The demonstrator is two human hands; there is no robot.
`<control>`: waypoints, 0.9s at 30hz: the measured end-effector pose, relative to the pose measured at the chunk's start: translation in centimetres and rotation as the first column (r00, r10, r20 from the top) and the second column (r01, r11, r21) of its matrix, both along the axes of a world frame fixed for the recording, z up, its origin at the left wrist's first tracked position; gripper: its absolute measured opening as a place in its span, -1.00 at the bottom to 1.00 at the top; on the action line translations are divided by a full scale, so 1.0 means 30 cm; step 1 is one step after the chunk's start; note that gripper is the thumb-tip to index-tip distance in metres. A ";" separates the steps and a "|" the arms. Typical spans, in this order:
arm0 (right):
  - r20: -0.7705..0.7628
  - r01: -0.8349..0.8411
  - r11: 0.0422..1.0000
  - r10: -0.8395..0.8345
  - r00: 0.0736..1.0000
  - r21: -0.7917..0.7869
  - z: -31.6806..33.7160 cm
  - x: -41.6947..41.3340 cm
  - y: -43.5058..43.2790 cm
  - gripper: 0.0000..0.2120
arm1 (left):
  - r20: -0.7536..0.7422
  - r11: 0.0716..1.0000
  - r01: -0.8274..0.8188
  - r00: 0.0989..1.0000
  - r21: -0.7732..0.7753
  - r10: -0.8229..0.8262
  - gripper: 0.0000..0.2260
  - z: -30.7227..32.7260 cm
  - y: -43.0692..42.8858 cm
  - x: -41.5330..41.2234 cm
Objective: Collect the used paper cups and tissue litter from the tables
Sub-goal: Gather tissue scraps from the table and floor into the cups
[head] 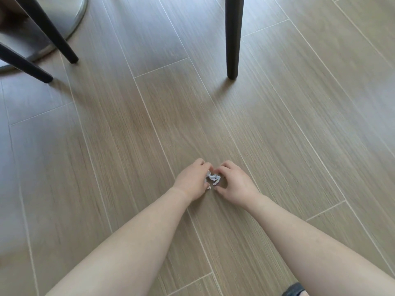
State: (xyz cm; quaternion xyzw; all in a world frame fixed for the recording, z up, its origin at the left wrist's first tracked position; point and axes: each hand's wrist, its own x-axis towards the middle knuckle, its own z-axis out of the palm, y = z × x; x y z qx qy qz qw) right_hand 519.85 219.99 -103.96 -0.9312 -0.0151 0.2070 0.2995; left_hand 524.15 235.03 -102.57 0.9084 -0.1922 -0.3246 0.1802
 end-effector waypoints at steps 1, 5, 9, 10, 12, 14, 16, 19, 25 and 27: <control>-0.002 0.005 1.000 -0.005 1.000 0.007 -0.005 -0.003 0.005 -0.80 | -0.002 1.000 -0.005 1.000 -0.003 0.005 -0.69 -0.005 -0.005 -0.003; -0.024 0.030 1.000 -0.030 0.999 0.009 -0.013 -0.005 0.023 -0.93 | -0.023 1.000 -0.019 1.000 -0.001 0.019 -0.80 -0.024 -0.009 -0.012; 0.005 0.068 0.998 -0.068 0.998 -0.004 0.005 0.021 0.022 -0.93 | 0.001 0.997 -0.070 0.998 -0.040 0.070 -0.82 -0.011 0.003 0.006; 0.016 0.078 0.997 -0.078 0.997 -0.003 0.019 0.034 0.023 -0.91 | 0.011 0.994 -0.093 0.996 -0.060 0.093 -0.81 0.004 0.007 0.016; 0.029 0.078 0.997 -0.078 0.996 0.013 0.068 0.074 0.034 -0.89 | 0.024 0.983 -0.150 0.988 -0.102 0.154 -0.78 0.052 0.021 0.044; 0.065 0.066 0.997 -0.068 0.996 0.033 0.150 0.127 0.049 -0.87 | 0.033 0.967 -0.213 0.975 -0.142 0.220 -0.76 0.131 0.043 0.084; 0.109 0.072 0.996 -0.078 0.991 0.062 0.269 0.176 0.063 -0.88 | 0.048 0.947 -0.273 0.957 -0.172 0.285 -0.79 0.249 0.079 0.124; 0.147 0.073 0.993 -0.086 0.985 0.092 0.515 0.216 0.087 -0.91 | 0.081 0.926 -0.314 0.938 -0.208 0.337 -0.85 0.489 0.146 0.167; 0.198 0.062 0.989 -0.088 0.976 0.134 1.174 0.237 0.180 -0.93 | 0.088 0.892 -0.323 0.926 -0.316 0.367 -0.81 1.153 0.237 0.194; 0.219 0.073 0.987 -0.103 0.970 0.142 1.414 0.245 0.212 -0.92 | 0.109 0.885 -0.309 0.924 -0.350 0.366 -0.78 1.404 0.260 0.196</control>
